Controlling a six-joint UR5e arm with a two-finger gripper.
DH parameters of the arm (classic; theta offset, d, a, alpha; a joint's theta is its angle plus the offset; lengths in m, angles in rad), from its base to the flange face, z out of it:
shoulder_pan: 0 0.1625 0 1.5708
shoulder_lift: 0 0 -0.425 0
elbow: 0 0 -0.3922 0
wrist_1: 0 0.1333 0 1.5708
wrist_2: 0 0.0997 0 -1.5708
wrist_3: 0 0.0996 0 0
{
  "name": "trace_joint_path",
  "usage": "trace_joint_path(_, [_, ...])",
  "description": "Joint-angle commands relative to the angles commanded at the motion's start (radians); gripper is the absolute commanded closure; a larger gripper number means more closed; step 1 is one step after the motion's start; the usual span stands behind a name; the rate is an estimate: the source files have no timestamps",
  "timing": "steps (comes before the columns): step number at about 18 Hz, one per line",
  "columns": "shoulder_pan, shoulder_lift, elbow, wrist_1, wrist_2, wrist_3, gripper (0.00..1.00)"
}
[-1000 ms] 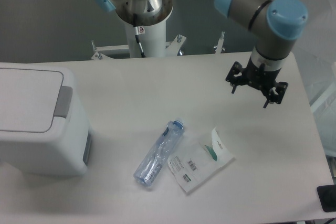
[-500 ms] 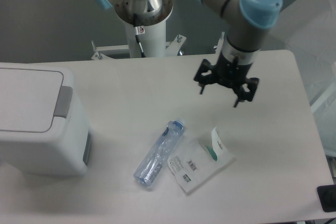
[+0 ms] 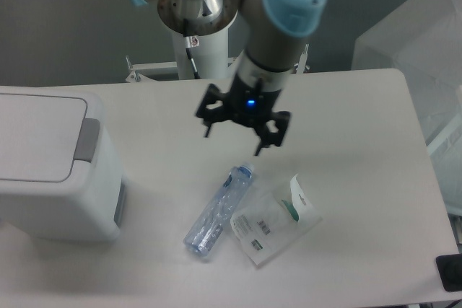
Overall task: Open the trash can
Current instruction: 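Move the open gripper across the table toward the white trash bin lid, then lower the gripper onto the grey lid and push it open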
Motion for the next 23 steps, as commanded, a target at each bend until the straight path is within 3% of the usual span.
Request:
trace_joint_path(14, [-0.109, 0.021, 0.028, 0.006, -0.058, -0.224, 0.00])
trace_joint_path(23, [-0.141, 0.008, 0.023, 0.037, -0.080, -0.240, 0.00])
